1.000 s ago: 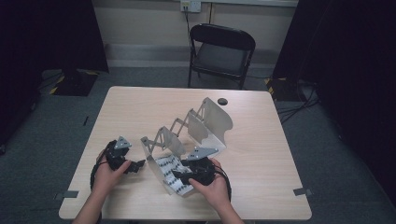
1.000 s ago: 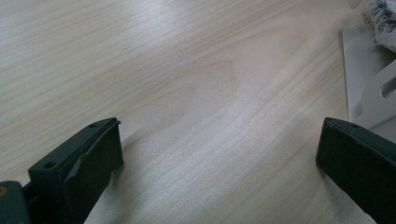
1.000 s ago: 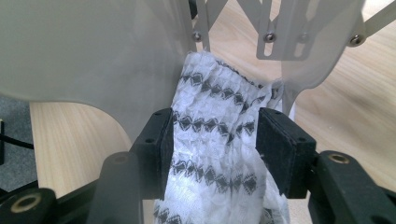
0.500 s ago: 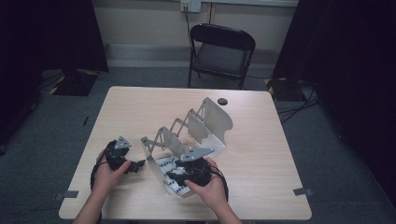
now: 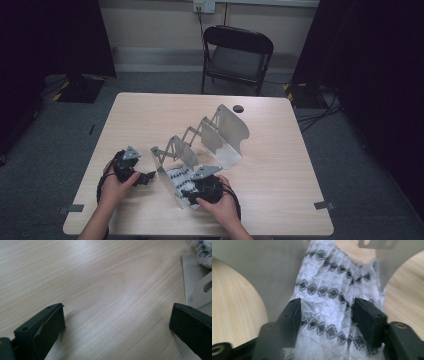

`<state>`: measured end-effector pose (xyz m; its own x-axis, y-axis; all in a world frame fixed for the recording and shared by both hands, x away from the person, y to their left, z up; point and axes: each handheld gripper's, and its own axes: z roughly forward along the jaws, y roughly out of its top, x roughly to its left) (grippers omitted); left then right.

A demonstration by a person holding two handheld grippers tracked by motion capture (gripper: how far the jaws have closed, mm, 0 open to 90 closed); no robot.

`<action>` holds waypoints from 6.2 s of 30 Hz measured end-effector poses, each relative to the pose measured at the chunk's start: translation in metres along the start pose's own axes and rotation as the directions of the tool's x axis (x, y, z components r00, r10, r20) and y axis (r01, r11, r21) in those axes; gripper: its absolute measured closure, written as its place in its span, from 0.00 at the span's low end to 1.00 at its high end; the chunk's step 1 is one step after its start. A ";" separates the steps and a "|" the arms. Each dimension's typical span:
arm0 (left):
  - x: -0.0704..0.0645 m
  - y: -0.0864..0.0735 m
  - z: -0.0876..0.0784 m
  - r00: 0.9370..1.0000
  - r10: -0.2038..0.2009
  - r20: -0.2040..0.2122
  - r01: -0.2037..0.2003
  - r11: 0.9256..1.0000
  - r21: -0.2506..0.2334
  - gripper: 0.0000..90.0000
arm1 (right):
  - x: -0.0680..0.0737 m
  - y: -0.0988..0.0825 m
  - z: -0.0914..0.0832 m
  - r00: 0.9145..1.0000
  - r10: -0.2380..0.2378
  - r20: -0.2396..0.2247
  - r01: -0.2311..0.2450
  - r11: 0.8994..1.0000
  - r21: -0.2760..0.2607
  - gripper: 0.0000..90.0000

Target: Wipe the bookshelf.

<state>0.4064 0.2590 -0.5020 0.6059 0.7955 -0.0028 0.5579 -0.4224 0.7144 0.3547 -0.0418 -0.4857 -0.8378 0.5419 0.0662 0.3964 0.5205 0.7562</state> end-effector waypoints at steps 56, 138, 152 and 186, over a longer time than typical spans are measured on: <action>0.000 0.000 0.000 1.000 0.002 -0.003 -0.002 1.000 0.001 0.00 | -0.018 0.024 -0.031 0.998 0.052 0.047 -0.050 0.998 -0.045 0.88; 0.000 0.000 0.000 1.000 0.001 0.002 -0.001 1.000 -0.001 0.00 | -0.035 -0.014 -0.025 0.992 0.124 0.030 -0.125 0.991 0.037 0.87; 0.000 0.000 0.000 1.000 0.001 0.002 -0.001 1.000 -0.001 0.00 | -0.050 -0.025 -0.040 0.983 0.159 0.088 -0.162 0.986 0.029 0.87; 0.000 0.000 0.000 1.000 0.001 0.002 -0.001 1.000 -0.002 0.00 | -0.072 -0.040 -0.054 0.961 0.226 0.161 -0.230 0.973 0.006 0.87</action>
<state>0.4068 0.2586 -0.5021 0.6076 0.7943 -0.0036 0.5565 -0.4224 0.7154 0.3788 -0.1370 -0.4857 -0.6549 0.7444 0.1302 0.5811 0.3859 0.7165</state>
